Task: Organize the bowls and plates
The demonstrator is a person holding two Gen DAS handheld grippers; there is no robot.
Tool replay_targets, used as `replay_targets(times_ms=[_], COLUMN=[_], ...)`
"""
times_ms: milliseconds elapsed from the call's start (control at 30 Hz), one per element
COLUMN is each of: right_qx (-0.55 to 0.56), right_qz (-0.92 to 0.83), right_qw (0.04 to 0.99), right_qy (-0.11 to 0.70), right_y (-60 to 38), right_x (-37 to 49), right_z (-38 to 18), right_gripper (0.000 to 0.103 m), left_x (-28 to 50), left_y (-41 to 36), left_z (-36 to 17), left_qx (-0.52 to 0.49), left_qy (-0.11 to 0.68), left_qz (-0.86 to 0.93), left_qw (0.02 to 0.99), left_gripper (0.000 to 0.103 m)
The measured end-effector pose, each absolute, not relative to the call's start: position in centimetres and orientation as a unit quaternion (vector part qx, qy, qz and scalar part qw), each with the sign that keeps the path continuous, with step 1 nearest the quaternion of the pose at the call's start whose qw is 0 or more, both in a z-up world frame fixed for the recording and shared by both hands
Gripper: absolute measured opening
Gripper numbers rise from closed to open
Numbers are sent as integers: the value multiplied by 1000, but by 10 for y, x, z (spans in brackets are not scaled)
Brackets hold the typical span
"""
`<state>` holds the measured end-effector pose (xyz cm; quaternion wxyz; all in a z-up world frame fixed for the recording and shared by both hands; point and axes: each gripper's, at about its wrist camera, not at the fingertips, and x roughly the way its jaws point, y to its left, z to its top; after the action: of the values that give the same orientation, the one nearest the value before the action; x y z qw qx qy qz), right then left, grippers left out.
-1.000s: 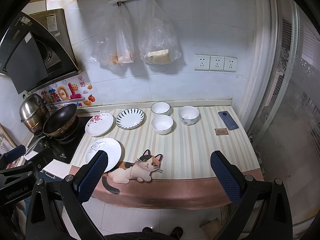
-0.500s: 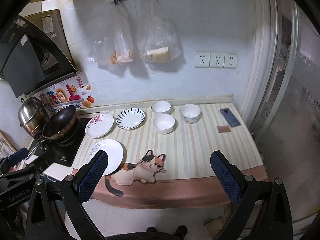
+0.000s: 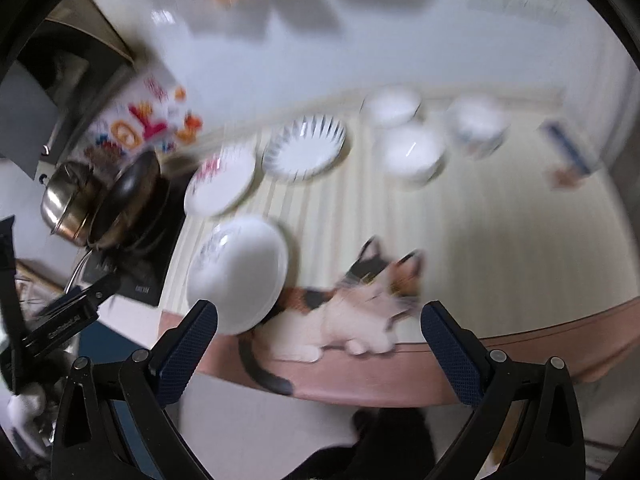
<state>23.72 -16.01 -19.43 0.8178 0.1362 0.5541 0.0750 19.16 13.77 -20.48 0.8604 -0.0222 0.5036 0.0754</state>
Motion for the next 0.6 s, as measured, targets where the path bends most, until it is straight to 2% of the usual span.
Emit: replay_targets(times_ms=[100,200,300,367,400,433,467,533,600], right_qx=[161,164,157,153,149,147,142,144,152], right_qz=[106,134,164,181,192,199,204,217,221], right_qw=[786,755,730,715,709,704,702,693,684], right_qy=[588,621,644,658,663,665,667,672,679], right_y=[-150,-135,-112,-99,-90,-84,-78,-66,-57], right_x=[274,309,338,350,356,360,365,373,378], right_z=[-251,-308,-354,-373,-383,-389,-397,-409,-420], right_gripper=[101,92,81,68,66,60,48,32,26], left_x=[220,243,265,274,275,278,279,282,285], left_y=[155,170,178,183,185,187,189,191,191], left_z=[-249,-291,-324,-341,-346,-354,-358,-367,-375], left_qx=[-41,-64,-91,-106,-112,-125,-131,-142,-152], left_qy=[542,581,609,622,627,630,633,637,639], left_qz=[75,79,70,65,64,58,55,51,44], left_qw=[836,808,785,774,769,764,761,756,753], left_gripper=[102,100,94,89,82,69,64,52,40])
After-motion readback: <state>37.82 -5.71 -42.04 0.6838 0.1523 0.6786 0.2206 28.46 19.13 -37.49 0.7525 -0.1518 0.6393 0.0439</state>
